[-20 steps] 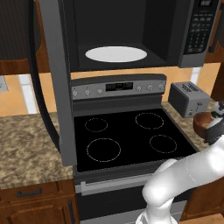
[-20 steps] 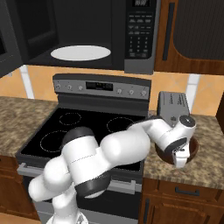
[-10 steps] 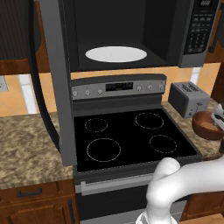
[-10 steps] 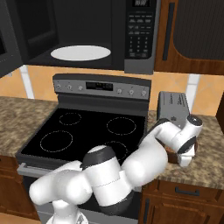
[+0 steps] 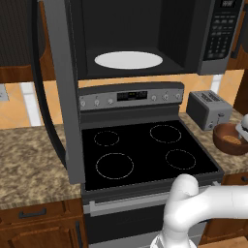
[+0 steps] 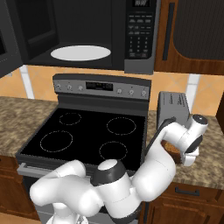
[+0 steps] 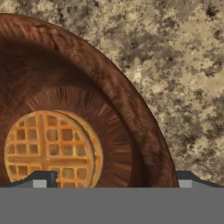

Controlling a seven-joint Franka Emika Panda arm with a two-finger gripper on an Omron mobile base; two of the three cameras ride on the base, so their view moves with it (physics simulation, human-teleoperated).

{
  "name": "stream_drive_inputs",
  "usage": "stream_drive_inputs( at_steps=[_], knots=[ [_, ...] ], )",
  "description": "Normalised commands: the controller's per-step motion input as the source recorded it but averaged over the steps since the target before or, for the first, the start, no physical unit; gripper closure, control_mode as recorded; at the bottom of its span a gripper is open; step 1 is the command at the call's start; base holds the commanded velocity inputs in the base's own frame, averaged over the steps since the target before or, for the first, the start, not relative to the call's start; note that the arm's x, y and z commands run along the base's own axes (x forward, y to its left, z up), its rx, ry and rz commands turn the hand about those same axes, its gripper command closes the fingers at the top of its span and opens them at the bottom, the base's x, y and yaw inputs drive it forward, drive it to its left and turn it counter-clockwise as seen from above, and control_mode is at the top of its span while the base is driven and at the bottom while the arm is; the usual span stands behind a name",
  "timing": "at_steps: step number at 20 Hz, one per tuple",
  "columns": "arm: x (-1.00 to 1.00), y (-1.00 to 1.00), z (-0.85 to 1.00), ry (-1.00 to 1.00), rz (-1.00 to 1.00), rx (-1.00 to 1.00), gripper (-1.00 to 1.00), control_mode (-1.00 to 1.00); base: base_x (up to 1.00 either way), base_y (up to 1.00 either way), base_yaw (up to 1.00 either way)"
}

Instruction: Open the microwave, place the bowl with waffle inside the microwave, then close the microwave door and turn it on.

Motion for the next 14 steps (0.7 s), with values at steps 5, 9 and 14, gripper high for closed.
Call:
stream_drive_inputs(
  at_steps=[5,9,14],
  knots=[
    [0.00,0.00,0.00,0.00,0.00,0.00,1.00,-1.00,0.00,0.00,0.00],
    [0.00,0.00,0.00,0.00,0.00,0.00,1.00,-1.00,0.00,0.00,0.00],
    [0.00,0.00,0.00,0.00,0.00,0.00,1.00,-1.00,0.00,0.00,0.00]
  ],
)
